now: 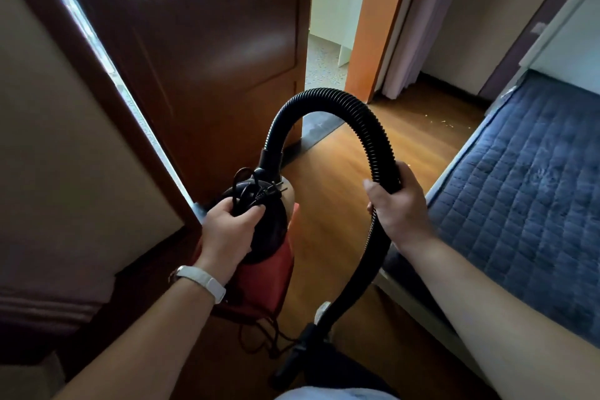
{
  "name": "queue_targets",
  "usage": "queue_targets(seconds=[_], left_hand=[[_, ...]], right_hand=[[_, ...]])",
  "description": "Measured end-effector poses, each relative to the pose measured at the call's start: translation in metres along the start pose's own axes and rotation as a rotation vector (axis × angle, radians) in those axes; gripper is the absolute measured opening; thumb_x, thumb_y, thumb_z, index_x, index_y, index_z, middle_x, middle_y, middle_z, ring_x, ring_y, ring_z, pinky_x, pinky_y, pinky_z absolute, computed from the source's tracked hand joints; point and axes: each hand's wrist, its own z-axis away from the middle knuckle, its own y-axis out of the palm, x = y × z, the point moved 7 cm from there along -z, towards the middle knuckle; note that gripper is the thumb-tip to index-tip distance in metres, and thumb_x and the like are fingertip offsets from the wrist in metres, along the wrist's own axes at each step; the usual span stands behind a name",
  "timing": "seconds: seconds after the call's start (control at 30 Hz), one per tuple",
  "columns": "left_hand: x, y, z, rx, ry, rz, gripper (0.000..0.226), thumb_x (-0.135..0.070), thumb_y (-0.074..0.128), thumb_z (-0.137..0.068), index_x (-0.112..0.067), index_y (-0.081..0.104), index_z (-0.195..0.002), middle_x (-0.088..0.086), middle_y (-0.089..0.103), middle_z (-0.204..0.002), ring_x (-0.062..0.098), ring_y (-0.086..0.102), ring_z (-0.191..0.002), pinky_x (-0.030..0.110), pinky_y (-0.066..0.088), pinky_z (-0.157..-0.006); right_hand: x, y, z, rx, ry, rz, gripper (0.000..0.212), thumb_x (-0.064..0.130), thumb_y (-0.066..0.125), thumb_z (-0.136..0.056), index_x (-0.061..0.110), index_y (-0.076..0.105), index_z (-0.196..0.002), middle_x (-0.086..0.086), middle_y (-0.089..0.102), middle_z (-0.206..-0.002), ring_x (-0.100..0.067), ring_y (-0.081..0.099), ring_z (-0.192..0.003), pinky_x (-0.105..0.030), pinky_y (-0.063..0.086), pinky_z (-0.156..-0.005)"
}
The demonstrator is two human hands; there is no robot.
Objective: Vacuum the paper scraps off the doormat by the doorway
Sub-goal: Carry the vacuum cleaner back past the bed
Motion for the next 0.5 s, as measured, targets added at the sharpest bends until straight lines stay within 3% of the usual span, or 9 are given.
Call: queue_targets(seconds=[0.33, 0.5], left_hand=[[-0.047, 0.084, -0.105, 0.006, -0.04, -0.012, 0.006, -0.018, 0.071, -0.087, -0.013, 0.068, -0.088, -0.001, 0.055, -0.055, 0.01, 0.05, -0.041, 0.026, 0.041, -0.038], [-0.083, 0.135, -0.158, -0.002, 0.028, -0.074, 0.006, -0.021, 0.073, -0.085, -0.019, 0.068, -0.083, -0.003, 0.057, -0.054, 0.009, 0.052, -0.04, 0.025, 0.043, -0.039]], right_hand=[[-0.04, 0.02, -0.153, -0.047, 0.029, -0.118, 0.027, 0.012, 0.071, -0.089, 0.03, 0.052, -0.085, 0.012, 0.059, -0.061, -0.017, 0.057, -0.049, -0.031, 0.048, -0.053], [-0.061, 0.004, -0.222, -0.091, 0.091, -0.183, 0.019, 0.012, 0.07, -0.09, 0.022, 0.054, -0.09, -0.002, 0.058, -0.069, -0.021, 0.057, -0.05, -0.038, 0.051, -0.056]])
